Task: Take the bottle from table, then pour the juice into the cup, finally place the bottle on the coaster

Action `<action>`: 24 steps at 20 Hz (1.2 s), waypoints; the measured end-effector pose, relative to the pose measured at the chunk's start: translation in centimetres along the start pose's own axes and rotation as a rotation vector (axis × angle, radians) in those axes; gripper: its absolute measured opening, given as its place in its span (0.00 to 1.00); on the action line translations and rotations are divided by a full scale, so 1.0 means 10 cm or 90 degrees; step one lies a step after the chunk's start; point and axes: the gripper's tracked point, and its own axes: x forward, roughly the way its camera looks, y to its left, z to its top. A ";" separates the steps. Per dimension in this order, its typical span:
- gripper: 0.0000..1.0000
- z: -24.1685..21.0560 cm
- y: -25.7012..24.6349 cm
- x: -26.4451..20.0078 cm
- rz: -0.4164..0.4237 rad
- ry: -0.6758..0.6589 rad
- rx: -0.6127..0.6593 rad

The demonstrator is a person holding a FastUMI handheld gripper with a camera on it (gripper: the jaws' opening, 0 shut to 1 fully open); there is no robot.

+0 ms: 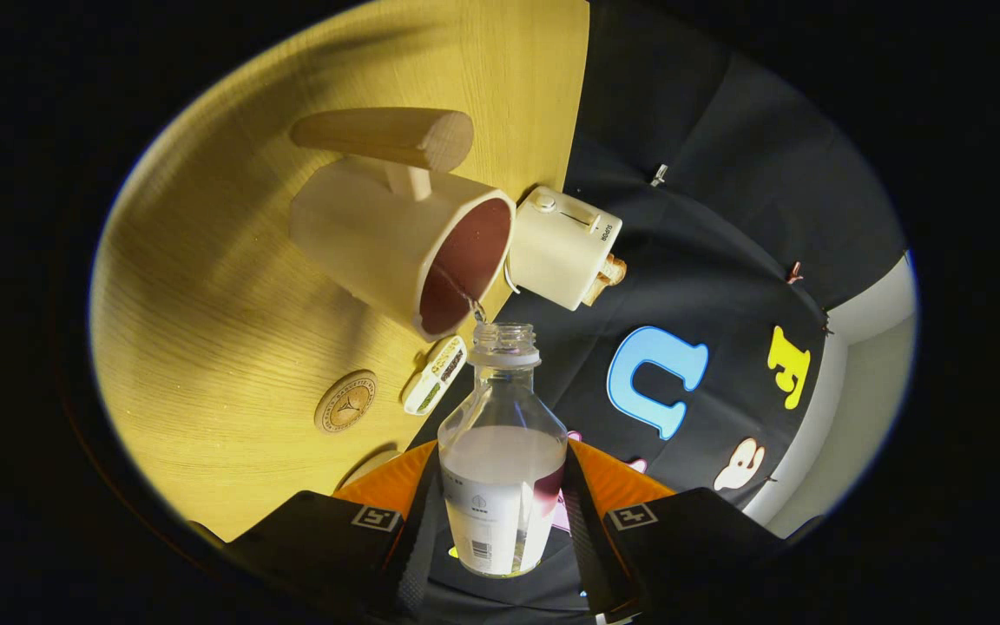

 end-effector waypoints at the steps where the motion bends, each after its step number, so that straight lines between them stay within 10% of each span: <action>1: 0.71 0.00 0.00 -0.01 -0.001 -0.002 -0.005; 24: 0.71 0.10 -0.27 0.10 -0.089 -0.086 -0.192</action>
